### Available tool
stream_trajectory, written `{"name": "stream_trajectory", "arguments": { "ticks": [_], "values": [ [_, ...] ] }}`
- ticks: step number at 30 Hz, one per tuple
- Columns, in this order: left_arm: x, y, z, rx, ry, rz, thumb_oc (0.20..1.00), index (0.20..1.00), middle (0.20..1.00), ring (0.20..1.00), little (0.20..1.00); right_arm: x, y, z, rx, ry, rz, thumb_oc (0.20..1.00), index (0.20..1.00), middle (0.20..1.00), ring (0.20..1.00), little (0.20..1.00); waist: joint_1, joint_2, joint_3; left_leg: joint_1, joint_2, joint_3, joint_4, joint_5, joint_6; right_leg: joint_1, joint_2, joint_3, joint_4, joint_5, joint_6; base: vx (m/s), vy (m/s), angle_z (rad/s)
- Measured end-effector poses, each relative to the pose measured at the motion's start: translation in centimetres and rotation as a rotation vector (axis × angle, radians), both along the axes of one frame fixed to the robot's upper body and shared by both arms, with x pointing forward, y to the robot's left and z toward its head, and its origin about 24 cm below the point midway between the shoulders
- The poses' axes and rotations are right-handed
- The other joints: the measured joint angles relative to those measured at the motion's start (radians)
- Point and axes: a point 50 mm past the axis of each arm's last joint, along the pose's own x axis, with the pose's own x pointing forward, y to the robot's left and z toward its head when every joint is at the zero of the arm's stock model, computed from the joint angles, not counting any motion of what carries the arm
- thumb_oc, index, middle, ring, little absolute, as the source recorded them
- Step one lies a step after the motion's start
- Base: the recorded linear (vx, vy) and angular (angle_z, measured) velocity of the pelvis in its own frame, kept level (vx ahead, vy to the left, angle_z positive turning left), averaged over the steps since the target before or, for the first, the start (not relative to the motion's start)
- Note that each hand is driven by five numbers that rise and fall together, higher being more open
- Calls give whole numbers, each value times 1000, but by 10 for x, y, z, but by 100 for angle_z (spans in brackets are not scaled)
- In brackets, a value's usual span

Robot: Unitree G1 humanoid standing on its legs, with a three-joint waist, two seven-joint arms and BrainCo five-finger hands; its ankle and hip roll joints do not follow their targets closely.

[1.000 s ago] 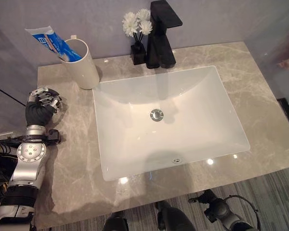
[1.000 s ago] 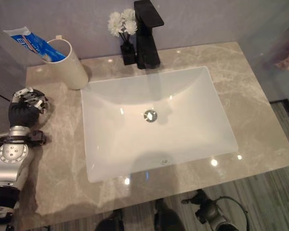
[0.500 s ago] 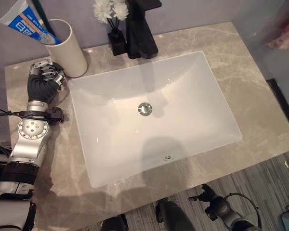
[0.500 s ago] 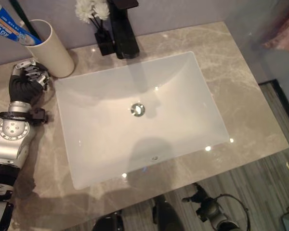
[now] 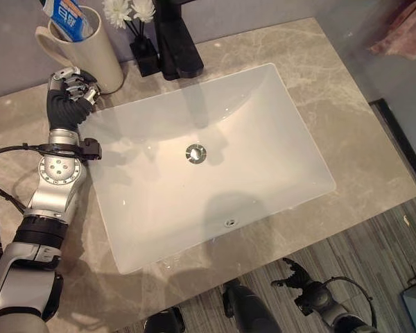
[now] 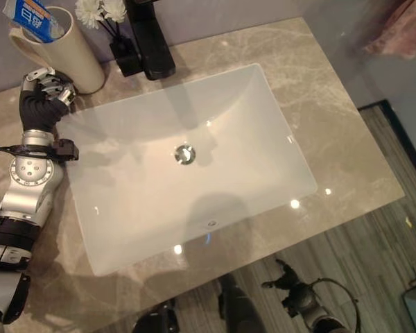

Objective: Put brush and paste in cup on sink, flatten towel.

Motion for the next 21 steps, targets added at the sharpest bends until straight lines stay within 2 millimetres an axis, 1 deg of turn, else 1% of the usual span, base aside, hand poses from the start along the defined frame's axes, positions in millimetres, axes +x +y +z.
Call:
{"name": "stream_trajectory", "arguments": {
  "ticks": [3, 6, 7, 8, 9, 11, 12, 13, 15, 16, 17, 19, 20, 21],
  "values": [
    [-7, 6, -9, -20, 10, 12, 200, 200, 200, 200, 200, 1, 0, 1, 0, -4, -1, 1000, 1000, 1000, 1000, 1000, -10, 2, -3, 12, 0, 4, 0, 0, 0, 11, 0, 0, 0, 1, -1, 12, -10, -3],
    [-20, 5, -37, -58, 58, 0, 200, 200, 200, 200, 200, -2, -4, 0, -6, 2, -17, 1000, 1000, 1000, 1000, 1000, -12, 12, -27, 30, 2, 4, 0, 0, 0, 29, 1, -1, 0, 0, -1, 6, -4, -2],
    [-22, 5, -42, -57, 74, -3, 200, 200, 200, 200, 200, -2, -4, 0, -7, 4, -17, 1000, 1000, 1000, 1000, 1000, -11, 14, -28, 35, 3, 2, 0, 0, 0, 34, 2, -1, 0, 0, -1, -5, -4, 8],
    [-26, 7, -52, -65, 104, 3, 200, 200, 200, 200, 200, -1, -4, 0, -6, 1, -17, 1000, 1000, 1000, 1000, 1000, -5, 17, -31, 39, 4, -10, 0, 0, 0, 43, 2, -11, 0, -1, 0, -4, -7, 14],
    [-30, 7, -57, -76, 110, -3, 200, 200, 200, 200, 200, -1, -4, 0, -6, 1, -18, 1000, 1000, 1000, 1000, 1000, -10, 18, -32, 44, 4, -18, -2, 1, -1, 52, 1, -20, 0, -3, -1, -25, 2, 19],
    [-43, 10, -77, -98, 160, -2, 200, 200, 200, 200, 200, -5, -6, -1, -6, 9, -28, 1000, 1000, 1000, 1000, 1000, -3, 24, -40, 52, 6, -38, -5, 2, -4, 70, 1, -31, 0, -14, 3, -28, 25, 21],
    [-44, 10, -78, -98, 161, -3, 200, 200, 200, 200, 200, -5, -6, -1, -5, 9, -29, 1000, 1000, 1000, 1000, 1000, -3, 25, -40, 52, 6, -40, -5, 2, -4, 71, 1, -33, 0, -14, 3, -34, 50, 19],
    [-64, 19, -92, -155, 171, 22, 200, 200, 200, 200, 200, -7, -11, -1, -3, 8, -63, 1000, 1000, 1000, 1000, 1000, 1, 27, -41, 62, 6, -45, -5, 3, -5, 83, 0, -39, 0, -18, 1, -24, 61, 7],
    [-82, 29, -108, -222, 191, 75, 200, 200, 200, 200, 200, -11, -14, -2, -9, 19, -73, 1000, 1000, 1000, 1000, 1000, 27, 29, -45, 77, 3, -45, -4, 3, -5, 95, 1, -40, -1, -19, -1, -66, 108, -2],
    [-92, 32, -118, -260, 207, 96, 200, 200, 200, 200, 200, -16, -18, -4, -18, 35, -81, 1000, 1000, 1000, 1000, 1000, 48, 29, -45, 92, -4, -58, 0, 1, -7, 105, 2, -26, -1, -20, -1, -134, 158, -9],
    [-98, 33, -124, -283, 219, 106, 200, 200, 200, 200, 200, -15, -20, -3, -27, 37, -83, 1000, 1000, 1000, 1000, 1000, 69, 28, -45, 94, -12, -88, 8, -3, -4, 110, -1, -23, 0, -18, -2, -153, 191, -17],
    [-114, 37, -138, -349, 219, 153, 200, 200, 200, 200, 200, -22, -34, -3, -49, 55, -131, 1000, 1000, 1000, 1000, 1000, 102, 33, -43, 107, -25, -214, 7, -13, -3, 121, -13, -16, 0, -11, 1, -103, 194, -8],
    [-122, 40, -144, -379, 219, 185, 200, 200, 200, 200, 200, -24, -41, -1, -55, 49, -163, 1000, 1000, 1000, 1000, 1000, 102, 37, -43, 107, -37, -253, 11, -14, -1, 128, -26, -23, 0, -12, 10, -106, 211, 24],
    [-129, 45, -148, -378, 217, 243, 200, 200, 200, 200, 200, -29, -48, -1, -57, 52, -206, 1000, 1000, 1000, 1000, 1000, 100, 38, -42, 106, -54, -266, 17, -20, 4, 138, -43, -31, 0, -12, 20, -74, 140, 30]
  ]
}}
